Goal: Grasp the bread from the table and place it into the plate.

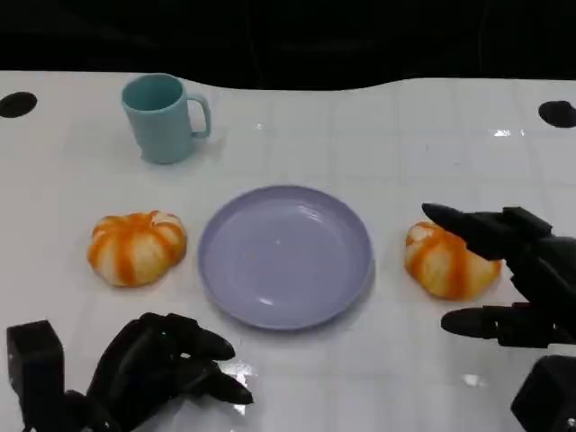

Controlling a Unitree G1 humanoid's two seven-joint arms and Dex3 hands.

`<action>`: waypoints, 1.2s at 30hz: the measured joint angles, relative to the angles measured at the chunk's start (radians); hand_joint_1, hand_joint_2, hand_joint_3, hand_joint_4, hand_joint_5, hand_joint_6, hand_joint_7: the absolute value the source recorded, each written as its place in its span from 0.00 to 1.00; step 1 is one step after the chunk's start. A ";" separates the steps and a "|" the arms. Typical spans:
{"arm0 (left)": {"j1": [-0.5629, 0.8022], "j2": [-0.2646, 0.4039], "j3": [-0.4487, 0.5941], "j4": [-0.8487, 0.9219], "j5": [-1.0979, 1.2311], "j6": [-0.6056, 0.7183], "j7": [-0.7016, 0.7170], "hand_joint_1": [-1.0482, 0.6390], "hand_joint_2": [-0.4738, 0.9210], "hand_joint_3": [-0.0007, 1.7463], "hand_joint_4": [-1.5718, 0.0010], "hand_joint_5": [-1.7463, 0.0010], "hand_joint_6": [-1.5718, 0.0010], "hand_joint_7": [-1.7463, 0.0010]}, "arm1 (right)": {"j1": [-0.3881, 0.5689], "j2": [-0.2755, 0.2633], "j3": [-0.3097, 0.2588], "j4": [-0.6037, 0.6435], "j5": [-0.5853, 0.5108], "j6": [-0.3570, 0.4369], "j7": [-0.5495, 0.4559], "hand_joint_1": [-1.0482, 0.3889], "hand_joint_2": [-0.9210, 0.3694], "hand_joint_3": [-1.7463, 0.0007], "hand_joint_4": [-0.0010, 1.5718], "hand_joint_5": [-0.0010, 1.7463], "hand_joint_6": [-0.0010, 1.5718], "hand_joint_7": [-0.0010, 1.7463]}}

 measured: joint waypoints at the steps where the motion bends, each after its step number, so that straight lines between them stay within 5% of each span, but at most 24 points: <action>1: 0.000 0.000 0.000 0.000 0.000 0.000 0.000 0.00 0.81 0.00 0.00 0.88 0.00 0.99 | 0.000 -0.004 0.003 -0.010 -0.014 0.019 0.000 0.21 0.02 0.99 0.00 0.27 0.12 0.01; 12: 0.001 0.004 0.001 -0.003 0.001 0.004 0.000 0.00 0.81 0.00 0.00 0.88 0.00 0.98 | -0.080 -0.027 0.117 0.042 -0.205 0.119 -0.066 0.19 0.02 1.00 0.04 0.25 0.13 0.01; 21: 0.003 0.005 0.001 -0.008 -0.004 0.008 0.000 0.00 0.81 0.00 0.00 0.89 0.00 0.99 | -0.219 -0.032 0.250 0.254 -0.337 0.196 -0.148 0.19 0.01 1.00 0.08 0.21 0.16 0.01; 36: 0.010 0.006 -0.002 -0.019 -0.004 0.012 0.000 0.00 0.81 0.00 0.00 0.88 0.00 0.98 | -0.327 -0.031 0.351 0.492 -0.359 0.252 -0.245 0.26 0.03 1.00 0.13 0.15 0.18 0.01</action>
